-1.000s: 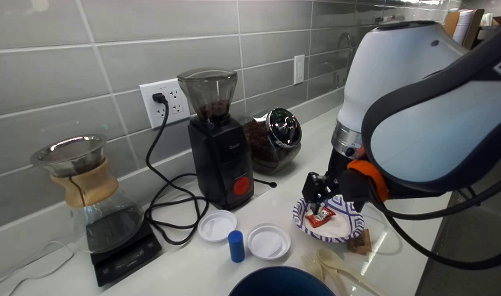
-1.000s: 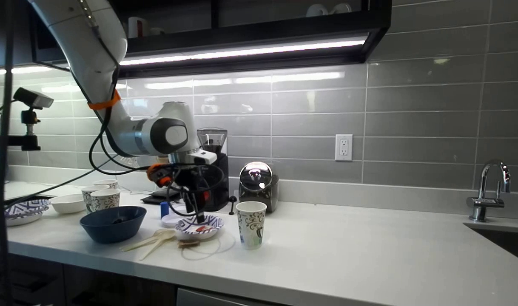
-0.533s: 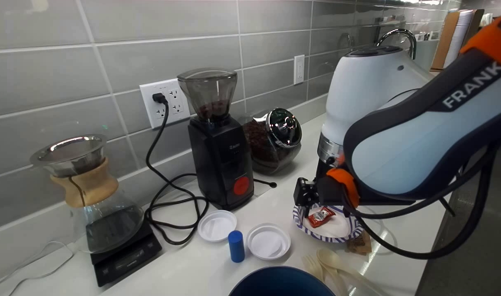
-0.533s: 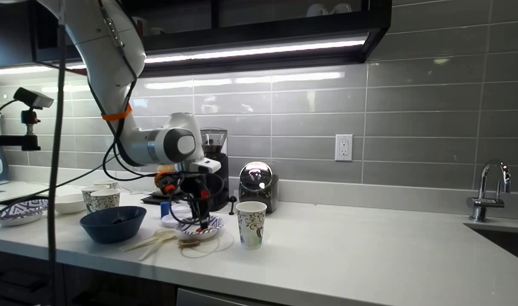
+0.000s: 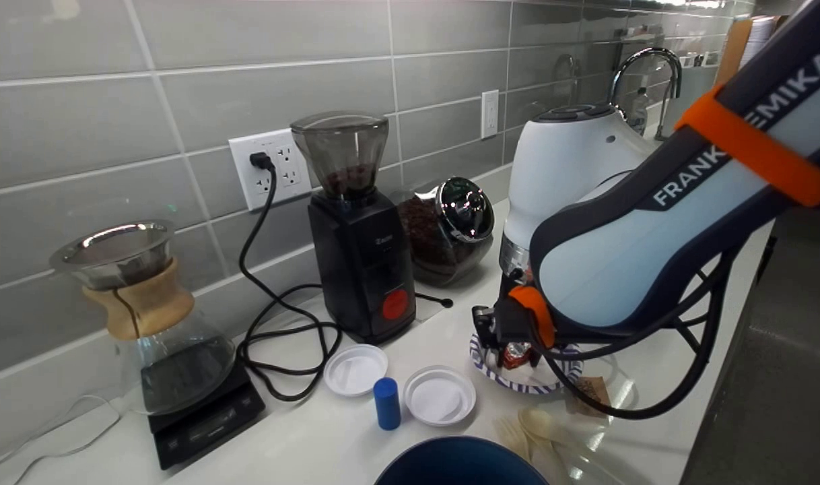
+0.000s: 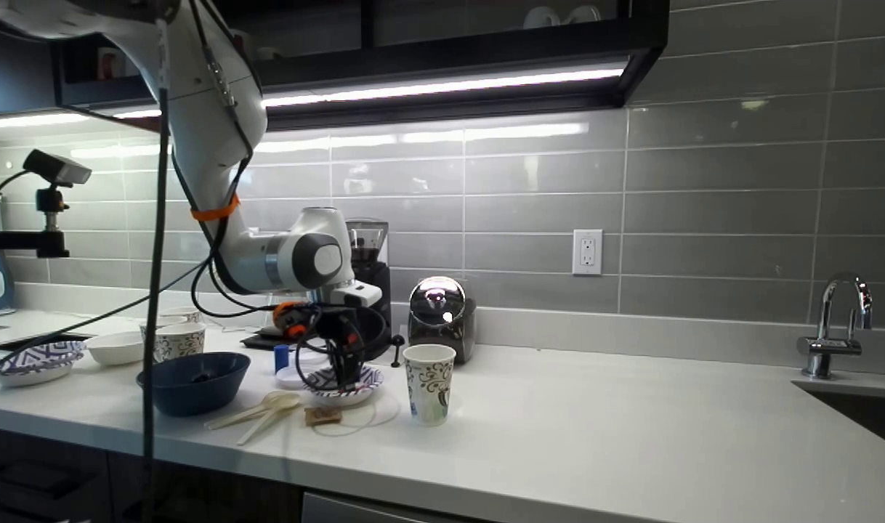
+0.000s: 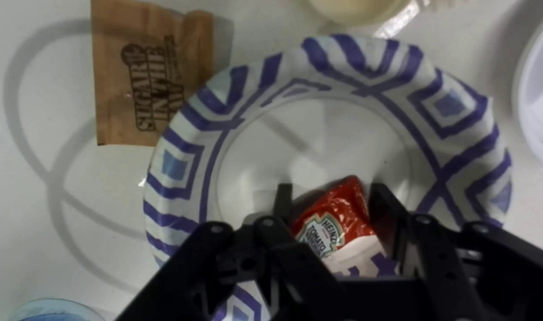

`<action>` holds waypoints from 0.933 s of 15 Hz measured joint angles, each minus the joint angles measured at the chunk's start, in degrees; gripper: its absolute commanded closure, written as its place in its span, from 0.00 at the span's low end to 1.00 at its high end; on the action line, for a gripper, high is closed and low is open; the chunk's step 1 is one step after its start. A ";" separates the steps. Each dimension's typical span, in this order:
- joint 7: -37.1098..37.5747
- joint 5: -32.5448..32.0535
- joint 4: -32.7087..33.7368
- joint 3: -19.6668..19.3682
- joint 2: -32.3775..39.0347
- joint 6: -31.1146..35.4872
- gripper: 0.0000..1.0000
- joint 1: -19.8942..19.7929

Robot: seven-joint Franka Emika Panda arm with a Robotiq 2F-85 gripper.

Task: Remove the red sachet on the paper plate and the pick up the paper plate and move it to the right of the styrofoam cup

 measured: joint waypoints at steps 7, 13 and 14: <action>0.36 -0.10 1.09 -2.07 0.36 0.00 1.00 1.65; 1.57 -1.87 1.20 -3.08 0.36 0.00 1.00 2.71; 1.92 -2.23 1.21 -3.15 0.32 0.00 1.00 2.86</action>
